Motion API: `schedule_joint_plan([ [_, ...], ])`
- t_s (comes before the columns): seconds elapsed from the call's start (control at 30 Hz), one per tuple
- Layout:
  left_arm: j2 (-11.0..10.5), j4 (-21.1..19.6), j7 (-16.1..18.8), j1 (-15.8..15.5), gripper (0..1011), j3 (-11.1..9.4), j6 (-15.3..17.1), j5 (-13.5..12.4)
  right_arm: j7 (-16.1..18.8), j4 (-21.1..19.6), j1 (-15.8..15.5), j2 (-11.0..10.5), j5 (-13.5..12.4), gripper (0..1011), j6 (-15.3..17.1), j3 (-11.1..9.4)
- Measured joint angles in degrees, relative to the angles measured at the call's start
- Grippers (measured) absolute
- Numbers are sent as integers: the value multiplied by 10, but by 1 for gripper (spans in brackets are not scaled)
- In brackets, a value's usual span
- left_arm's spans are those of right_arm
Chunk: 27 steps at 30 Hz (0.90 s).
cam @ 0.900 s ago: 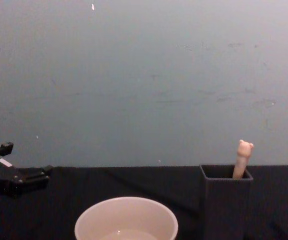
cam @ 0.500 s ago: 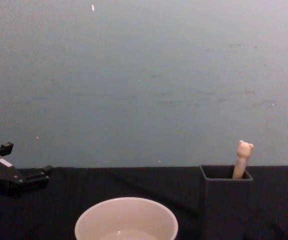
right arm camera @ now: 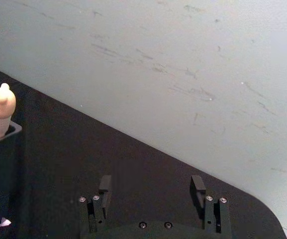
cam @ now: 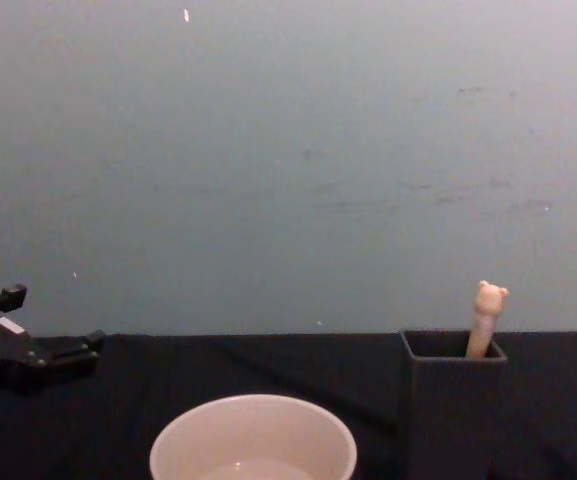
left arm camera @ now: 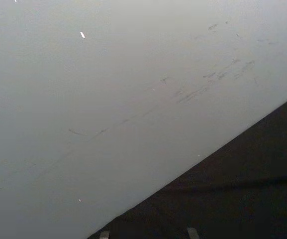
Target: Pick up the stirring spoon with one hand, stir inside the cup, then place it back in its original position.
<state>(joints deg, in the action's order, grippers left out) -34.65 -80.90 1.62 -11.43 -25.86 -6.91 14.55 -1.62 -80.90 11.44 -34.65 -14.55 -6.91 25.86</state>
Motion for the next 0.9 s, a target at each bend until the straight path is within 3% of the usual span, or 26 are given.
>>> schedule_joint_plan([
  [0.9,0,0,0,0,1001,0,0,0,5,-5,-4,0,-1,1002,0,-4],
])
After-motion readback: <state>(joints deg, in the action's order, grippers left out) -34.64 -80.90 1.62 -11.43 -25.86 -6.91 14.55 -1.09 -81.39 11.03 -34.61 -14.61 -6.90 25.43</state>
